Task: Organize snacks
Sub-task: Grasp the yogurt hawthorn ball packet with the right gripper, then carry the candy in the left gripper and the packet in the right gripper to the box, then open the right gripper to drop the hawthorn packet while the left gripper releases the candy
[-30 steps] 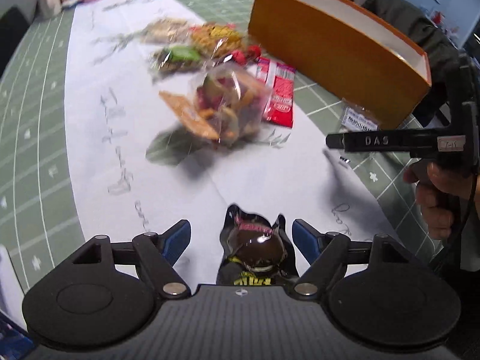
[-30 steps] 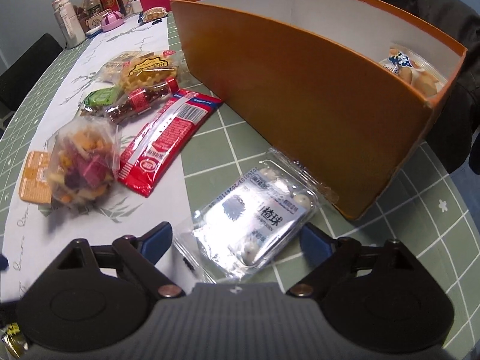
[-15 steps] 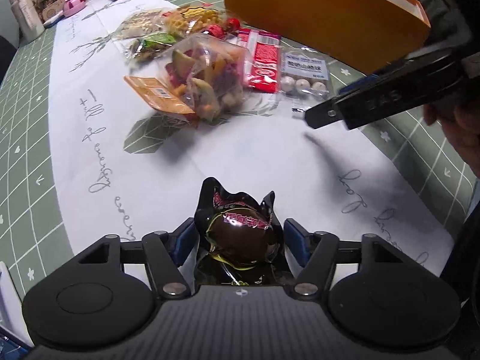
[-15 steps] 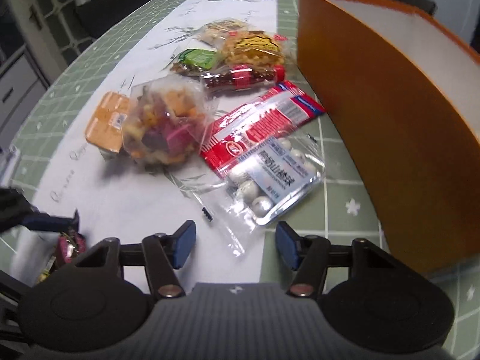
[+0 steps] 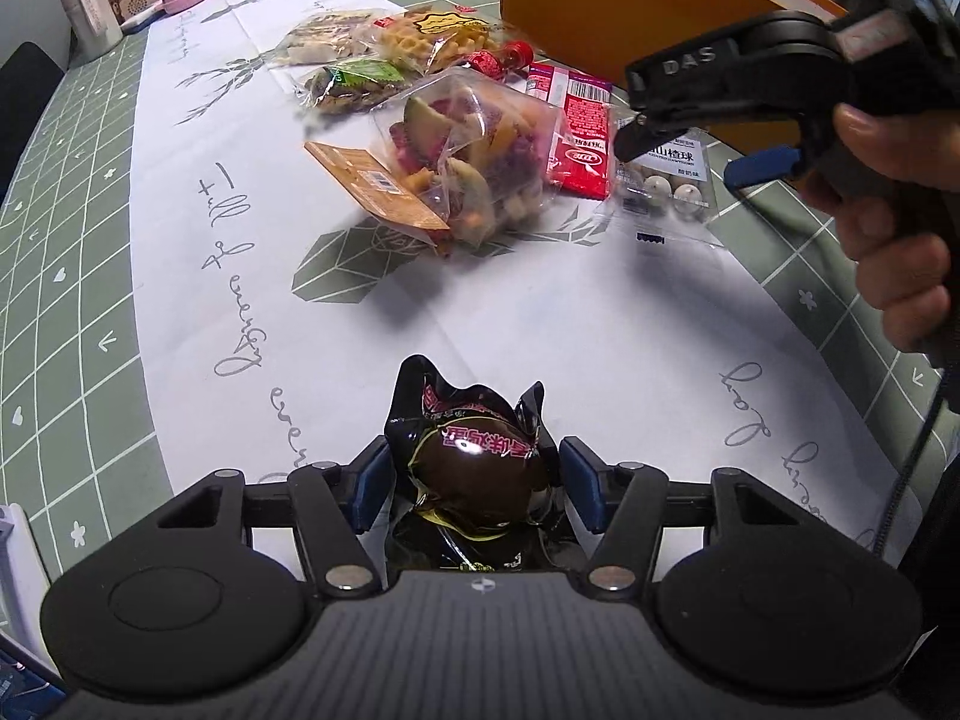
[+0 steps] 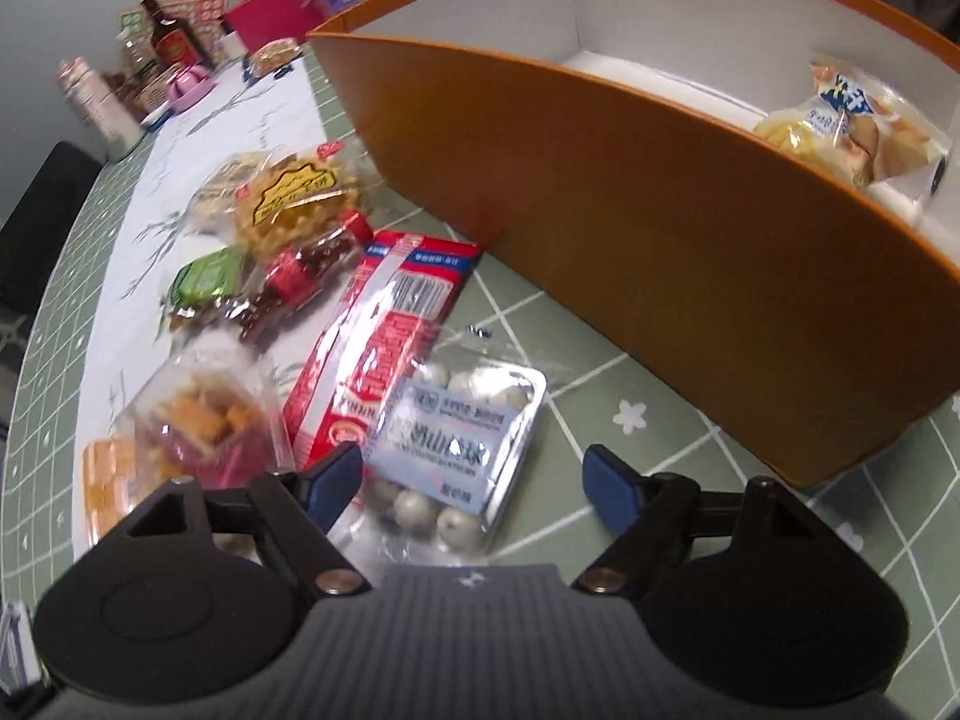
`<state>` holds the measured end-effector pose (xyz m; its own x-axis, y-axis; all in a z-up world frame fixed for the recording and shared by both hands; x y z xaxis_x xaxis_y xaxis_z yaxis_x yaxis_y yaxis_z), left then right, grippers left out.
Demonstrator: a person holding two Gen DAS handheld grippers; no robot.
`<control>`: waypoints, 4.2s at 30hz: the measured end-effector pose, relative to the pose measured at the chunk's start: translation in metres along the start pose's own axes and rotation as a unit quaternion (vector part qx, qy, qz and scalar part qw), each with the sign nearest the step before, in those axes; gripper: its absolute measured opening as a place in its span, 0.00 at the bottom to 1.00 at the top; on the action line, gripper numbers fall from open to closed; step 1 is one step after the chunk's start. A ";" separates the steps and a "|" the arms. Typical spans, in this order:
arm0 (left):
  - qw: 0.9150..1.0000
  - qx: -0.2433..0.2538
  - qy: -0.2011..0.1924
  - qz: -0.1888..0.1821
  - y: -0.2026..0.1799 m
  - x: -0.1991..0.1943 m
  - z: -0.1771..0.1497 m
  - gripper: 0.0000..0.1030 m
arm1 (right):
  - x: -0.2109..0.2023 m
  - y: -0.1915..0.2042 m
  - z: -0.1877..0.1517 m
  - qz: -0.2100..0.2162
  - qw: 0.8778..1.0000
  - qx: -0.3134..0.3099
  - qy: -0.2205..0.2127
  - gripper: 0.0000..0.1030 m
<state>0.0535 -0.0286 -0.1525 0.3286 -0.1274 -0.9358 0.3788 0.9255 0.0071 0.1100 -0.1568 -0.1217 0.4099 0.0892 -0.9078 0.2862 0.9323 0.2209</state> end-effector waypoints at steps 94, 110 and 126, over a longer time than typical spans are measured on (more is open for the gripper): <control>0.991 0.076 -0.098 -0.058 -0.192 0.005 0.276 0.59 | -0.080 -0.121 0.198 0.076 0.969 -0.228 -0.063 0.58; 0.989 0.145 -0.020 -0.016 -0.200 0.045 0.249 0.59 | -0.034 -0.119 0.171 0.067 0.960 -0.273 0.015 0.58; 0.987 0.160 -0.009 -0.008 -0.206 0.045 0.247 0.67 | -0.020 -0.124 0.159 0.063 0.958 -0.276 0.052 0.60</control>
<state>0.2040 -0.3135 -0.1087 0.3355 -0.1497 -0.9301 0.6372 0.7632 0.1070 0.2044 -0.3303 -0.0742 0.3143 0.2215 -0.9231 -0.2726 0.9525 0.1357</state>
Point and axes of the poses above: each gripper's, at about its wrist camera, not at the fingertips, and x roughly the way its jaws point, y to its left, z to its top, the point moved 9 cm from there along x, roughly the way its jaws point, and after that the axes turned 5 degrees about y, right-handed, at the moved point
